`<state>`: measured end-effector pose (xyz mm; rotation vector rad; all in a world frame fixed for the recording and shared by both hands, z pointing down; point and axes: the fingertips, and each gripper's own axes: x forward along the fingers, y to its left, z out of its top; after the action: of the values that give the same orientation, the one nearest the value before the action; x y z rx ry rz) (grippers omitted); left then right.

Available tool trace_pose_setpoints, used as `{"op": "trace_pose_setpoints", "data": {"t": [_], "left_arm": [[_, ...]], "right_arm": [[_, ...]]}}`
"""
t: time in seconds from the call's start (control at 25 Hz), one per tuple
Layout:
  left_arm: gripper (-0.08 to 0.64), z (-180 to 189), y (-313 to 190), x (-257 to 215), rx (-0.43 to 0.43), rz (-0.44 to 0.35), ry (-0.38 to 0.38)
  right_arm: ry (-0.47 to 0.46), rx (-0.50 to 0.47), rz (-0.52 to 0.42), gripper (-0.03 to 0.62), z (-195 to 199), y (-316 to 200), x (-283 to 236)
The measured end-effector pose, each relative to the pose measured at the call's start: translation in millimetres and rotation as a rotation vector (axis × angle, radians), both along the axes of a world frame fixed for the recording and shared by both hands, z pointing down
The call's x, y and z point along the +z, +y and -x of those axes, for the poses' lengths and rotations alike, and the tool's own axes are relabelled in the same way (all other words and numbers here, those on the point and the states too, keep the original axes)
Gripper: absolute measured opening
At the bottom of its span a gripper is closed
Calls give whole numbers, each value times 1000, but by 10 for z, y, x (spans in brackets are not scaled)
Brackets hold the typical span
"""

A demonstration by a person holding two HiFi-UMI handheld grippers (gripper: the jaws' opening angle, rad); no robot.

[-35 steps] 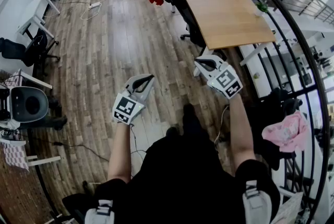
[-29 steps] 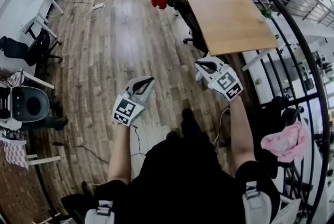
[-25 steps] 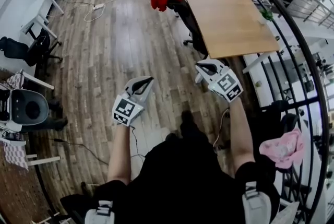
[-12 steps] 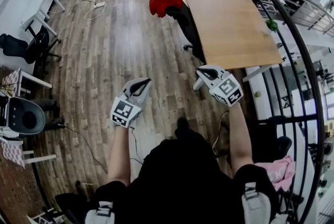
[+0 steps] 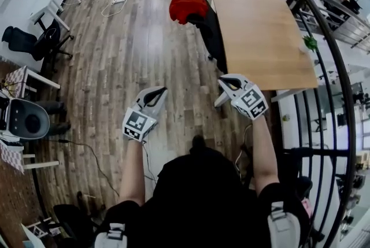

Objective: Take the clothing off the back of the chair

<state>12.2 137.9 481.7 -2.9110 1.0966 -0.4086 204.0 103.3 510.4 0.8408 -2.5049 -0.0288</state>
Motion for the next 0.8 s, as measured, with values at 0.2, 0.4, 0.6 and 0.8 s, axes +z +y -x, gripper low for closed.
{"op": "trace_pose_setpoints", "data": {"t": [0.2,0.4,0.6,0.8], "left_arm": [[3,-125,-220,22,-28,-13,-16],[3,-330,-404,-31,-47,-30,-22],[3,-385,-474,-8,-56,-30,-26],[3,-274,-569,39,-83,-22,-24]], "right_arm": [[-15,-29,8,-3,-96,-232,94],[-26,-54,7,-3,-233,-415,144],[-25,-69,10,-3,-267,-534,206],[-16,-82,5,-2,-220,-645,220]]}}
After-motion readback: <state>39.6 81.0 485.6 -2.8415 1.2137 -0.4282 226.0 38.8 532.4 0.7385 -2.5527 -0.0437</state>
